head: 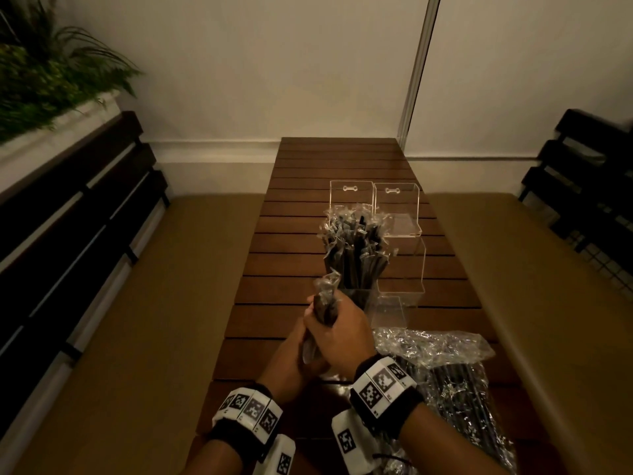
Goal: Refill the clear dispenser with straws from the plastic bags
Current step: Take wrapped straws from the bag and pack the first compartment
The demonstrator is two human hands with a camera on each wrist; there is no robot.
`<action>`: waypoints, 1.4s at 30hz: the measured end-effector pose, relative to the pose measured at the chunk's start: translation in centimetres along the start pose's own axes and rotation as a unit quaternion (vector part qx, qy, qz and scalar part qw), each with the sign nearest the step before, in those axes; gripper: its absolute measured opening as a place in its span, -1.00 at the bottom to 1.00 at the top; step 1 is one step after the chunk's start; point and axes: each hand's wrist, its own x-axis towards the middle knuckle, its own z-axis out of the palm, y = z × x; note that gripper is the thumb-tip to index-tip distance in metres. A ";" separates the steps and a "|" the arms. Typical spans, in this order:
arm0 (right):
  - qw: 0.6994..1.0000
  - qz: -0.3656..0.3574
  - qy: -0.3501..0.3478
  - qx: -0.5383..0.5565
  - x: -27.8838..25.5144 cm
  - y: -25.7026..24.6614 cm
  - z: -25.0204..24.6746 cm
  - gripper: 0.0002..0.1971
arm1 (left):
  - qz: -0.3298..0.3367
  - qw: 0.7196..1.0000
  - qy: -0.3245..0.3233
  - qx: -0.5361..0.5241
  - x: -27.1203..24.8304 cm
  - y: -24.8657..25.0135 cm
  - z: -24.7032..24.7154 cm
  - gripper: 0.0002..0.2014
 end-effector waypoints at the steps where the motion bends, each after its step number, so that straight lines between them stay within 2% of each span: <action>1: 1.000 0.002 0.007 0.004 0.1 0.0 -0.2 -0.89 | -0.007 1.000 -0.006 0.011 -0.3 -0.4 -0.3 -0.43; 3: 1.000 -0.001 0.020 0.011 0.3 -0.2 -0.7 -0.91 | -0.026 0.999 -0.029 -0.025 -0.7 -1.5 -0.7 -0.32; 6: 0.998 -0.029 0.032 0.044 0.5 -0.7 -1.6 -0.90 | -0.024 0.998 -0.057 0.017 -1.2 -2.4 -0.5 -0.19; 10: 0.994 -0.053 0.054 0.078 0.5 -2.0 -2.3 -0.88 | -0.013 0.998 -0.012 0.066 -2.1 -3.4 -0.6 -0.49; 13: 0.992 -0.079 0.057 0.084 0.8 -3.5 -3.3 -0.84 | -0.009 0.995 0.009 0.098 -2.6 -4.4 -0.9 -0.54; 16: 0.987 -0.101 0.071 0.099 1.0 -5.7 -5.2 -0.84 | -0.007 0.997 0.016 0.081 -2.7 -4.7 -1.1 -0.63; 18: 0.980 -0.104 0.080 0.146 1.1 -7.5 -7.0 -0.87 | -0.016 0.998 0.022 0.059 -2.7 -4.5 -1.3 -0.57; 21: 0.959 -0.162 0.120 0.200 1.2 -10.0 -10.1 -0.90 | -0.048 0.998 0.041 0.008 -2.8 -4.2 -1.5 -0.44; 25: 0.937 -0.231 0.199 0.170 1.3 -11.1 -12.9 -0.86 | -0.105 0.993 0.029 -0.046 -2.4 -3.9 -1.9 -0.37; 29: 0.927 -0.254 0.223 0.164 0.7 -10.2 -14.2 -0.81 | -0.149 0.988 0.022 -0.034 -1.4 -5.0 -3.1 -0.32; 35: 0.942 -0.204 0.207 0.168 -1.0 -7.6 -14.9 -0.84 | -0.171 0.985 0.015 -0.013 -0.7 -6.3 -4.9 -0.28; 38: 0.962 -0.150 0.159 0.161 -2.5 -5.9 -13.9 -0.80 | -0.154 0.988 0.010 -0.018 -0.9 -6.1 -4.8 -0.15; 42: 0.990 -0.049 0.065 0.112 -3.4 -4.1 -10.9 -0.92 | -0.111 0.994 0.002 -0.021 -1.7 -5.1 -4.0 -0.28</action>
